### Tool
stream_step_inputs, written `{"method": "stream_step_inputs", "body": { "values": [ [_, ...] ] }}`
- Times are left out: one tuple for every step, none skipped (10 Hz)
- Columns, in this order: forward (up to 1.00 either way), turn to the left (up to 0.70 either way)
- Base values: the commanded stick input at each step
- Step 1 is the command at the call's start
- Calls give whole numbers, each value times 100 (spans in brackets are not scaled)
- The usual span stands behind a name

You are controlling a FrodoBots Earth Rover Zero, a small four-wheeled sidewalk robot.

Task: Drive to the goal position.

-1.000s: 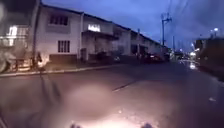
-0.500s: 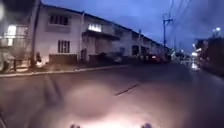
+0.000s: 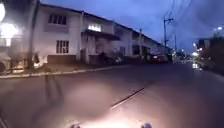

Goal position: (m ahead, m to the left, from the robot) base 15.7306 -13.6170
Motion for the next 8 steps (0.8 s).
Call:
{"method": "stream_step_inputs", "body": {
  "values": [
    [50, 0],
    [50, 0],
    [50, 0],
    [50, 0],
    [50, 0],
    [50, 0],
    [50, 0],
    [50, 0]
  ]
}}
